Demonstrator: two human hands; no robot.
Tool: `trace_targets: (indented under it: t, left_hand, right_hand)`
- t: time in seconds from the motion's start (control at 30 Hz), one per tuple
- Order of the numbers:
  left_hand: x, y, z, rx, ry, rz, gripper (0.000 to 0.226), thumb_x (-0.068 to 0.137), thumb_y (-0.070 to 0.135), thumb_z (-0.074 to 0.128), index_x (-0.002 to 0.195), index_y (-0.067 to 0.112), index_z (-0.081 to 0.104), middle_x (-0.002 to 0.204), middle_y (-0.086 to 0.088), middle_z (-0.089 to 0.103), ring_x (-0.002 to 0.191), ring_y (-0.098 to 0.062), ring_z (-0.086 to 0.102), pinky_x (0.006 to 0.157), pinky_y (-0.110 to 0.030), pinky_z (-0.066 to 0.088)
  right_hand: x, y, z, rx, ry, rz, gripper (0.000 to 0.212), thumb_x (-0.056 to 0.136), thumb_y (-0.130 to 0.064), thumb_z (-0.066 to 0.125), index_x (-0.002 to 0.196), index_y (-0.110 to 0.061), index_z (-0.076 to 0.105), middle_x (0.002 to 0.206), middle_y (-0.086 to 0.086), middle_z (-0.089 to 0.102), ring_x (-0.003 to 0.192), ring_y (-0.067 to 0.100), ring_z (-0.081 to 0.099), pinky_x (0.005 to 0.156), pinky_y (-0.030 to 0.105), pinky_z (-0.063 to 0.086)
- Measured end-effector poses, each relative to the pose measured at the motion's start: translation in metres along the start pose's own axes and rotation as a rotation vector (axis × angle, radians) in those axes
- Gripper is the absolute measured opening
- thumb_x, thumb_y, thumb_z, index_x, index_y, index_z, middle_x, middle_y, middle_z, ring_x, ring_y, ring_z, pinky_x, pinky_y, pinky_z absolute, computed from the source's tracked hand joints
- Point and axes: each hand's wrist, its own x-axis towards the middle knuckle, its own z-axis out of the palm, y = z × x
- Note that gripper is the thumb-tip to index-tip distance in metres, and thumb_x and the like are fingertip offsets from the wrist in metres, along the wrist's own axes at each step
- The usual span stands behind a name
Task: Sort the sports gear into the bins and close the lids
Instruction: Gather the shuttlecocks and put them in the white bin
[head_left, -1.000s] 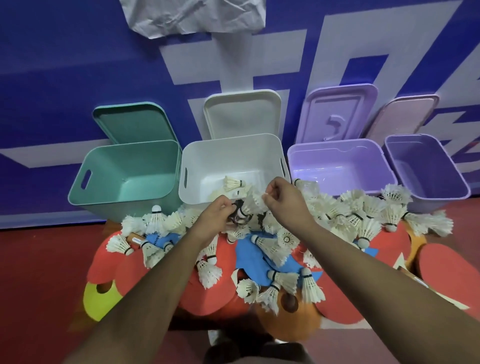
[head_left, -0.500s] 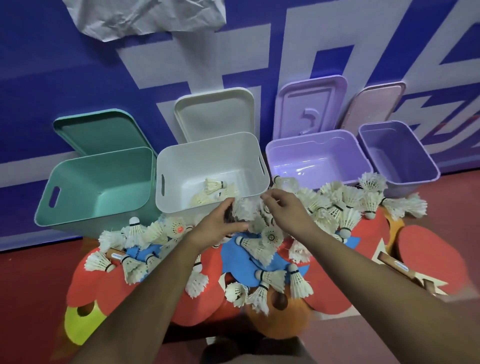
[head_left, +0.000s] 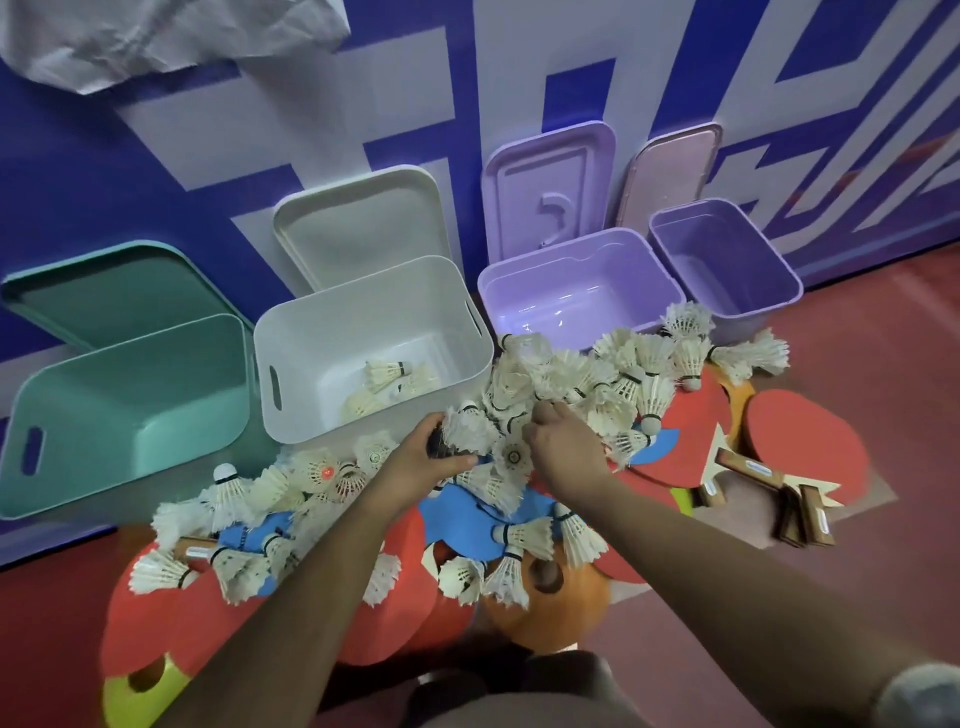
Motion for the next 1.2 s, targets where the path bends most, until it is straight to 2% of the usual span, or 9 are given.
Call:
trace_targets:
  t: [0.17,0.33,0.43,0.53,0.7,0.83,1.0,1.13,1.2]
  left_hand:
    - [-0.003,-0.001,-0.003,0.009,0.024,-0.009,0.082,0.078,0.028,0.080,0.146,0.030,0.034,0.129,0.014,0.044,0.113,-0.009,0.048,0.073,-0.015,0.041]
    - [-0.005,-0.002,-0.009,0.041,0.015,0.006,0.076,0.078,0.029,0.080,0.141,0.033,0.038,0.129,0.014,0.051,0.110,-0.009,0.054,0.070,-0.013,0.043]
    - [-0.006,0.000,-0.012,0.085,-0.008,0.047,0.069,0.078,0.030,0.080,0.136,0.031,0.044,0.124,0.011,0.059,0.110,-0.011,0.059,0.076,-0.015,0.046]
    - [-0.004,0.008,-0.016,0.084,-0.014,0.087,0.069,0.074,0.031,0.083,0.133,0.032,0.047,0.122,0.012,0.062,0.111,-0.005,0.059,0.090,-0.021,0.046]
    - [-0.009,0.028,-0.032,0.010,0.022,0.156,0.053,0.076,0.027,0.082,0.112,0.050,0.052,0.109,0.020,0.067,0.099,0.009,0.062,0.090,-0.020,0.048]
    - [-0.015,0.029,-0.056,0.009,0.061,0.178,0.071,0.070,0.040,0.085,0.132,0.035,0.049,0.120,0.011,0.065,0.111,-0.005,0.061,0.101,-0.035,0.048]
    - [-0.026,0.032,-0.085,0.110,0.151,0.218,0.057,0.077,0.021,0.081,0.126,0.029,0.053,0.106,0.013,0.067,0.090,0.007,0.063,0.076,-0.009,0.047]
    - [-0.030,0.028,-0.116,0.087,0.259,0.212,0.058,0.076,0.018,0.081,0.124,0.032,0.053,0.107,0.013,0.067,0.095,-0.001,0.064,0.085,-0.017,0.049]
    - [-0.033,0.027,-0.127,0.195,0.210,0.229,0.059,0.076,0.019,0.081,0.126,0.033,0.051,0.108,0.013,0.066,0.096,-0.001,0.063,0.083,-0.011,0.048]
  right_hand:
    - [0.001,0.005,-0.001,0.090,0.085,0.054,0.031,0.057,0.007,0.071,0.082,-0.010,0.064,0.077,0.005,0.060,0.073,0.027,0.059,0.049,0.025,0.032]
    - [0.002,0.004,-0.033,0.564,0.209,0.154,0.011,0.086,-0.001,0.055,0.089,-0.009,0.062,0.085,0.003,0.062,0.076,0.020,0.058,0.062,0.032,0.047]
    - [0.002,-0.002,-0.068,0.828,0.228,0.163,0.010,0.090,-0.006,0.057,0.094,-0.012,0.062,0.073,-0.013,0.057,0.063,0.001,0.052,0.059,0.016,0.042]
    - [0.009,-0.012,-0.095,0.980,0.218,0.131,0.011,0.090,-0.004,0.057,0.094,-0.012,0.063,0.062,-0.020,0.052,0.055,-0.001,0.046,0.055,0.011,0.038]
    - [0.024,-0.026,-0.115,0.950,0.149,0.054,0.012,0.088,0.000,0.056,0.091,-0.009,0.063,0.062,-0.013,0.051,0.049,-0.001,0.043,0.052,0.009,0.036]
    - [0.035,-0.035,-0.118,0.999,0.079,0.016,0.015,0.087,0.003,0.055,0.087,-0.012,0.061,0.068,-0.007,0.054,0.050,0.000,0.042,0.050,0.012,0.037]
    - [0.053,-0.061,-0.119,1.036,-0.002,-0.062,0.011,0.088,0.003,0.055,0.089,-0.007,0.060,0.073,-0.001,0.056,0.054,0.003,0.045,0.052,0.012,0.039]
    - [0.071,-0.074,-0.118,1.086,-0.009,-0.069,0.015,0.086,0.006,0.056,0.087,-0.008,0.061,0.075,-0.003,0.057,0.058,0.005,0.045,0.054,0.012,0.038]
    - [0.078,-0.083,-0.116,1.060,-0.069,-0.106,0.018,0.086,0.006,0.055,0.084,-0.011,0.062,0.071,-0.006,0.056,0.057,0.002,0.046,0.055,0.012,0.039]
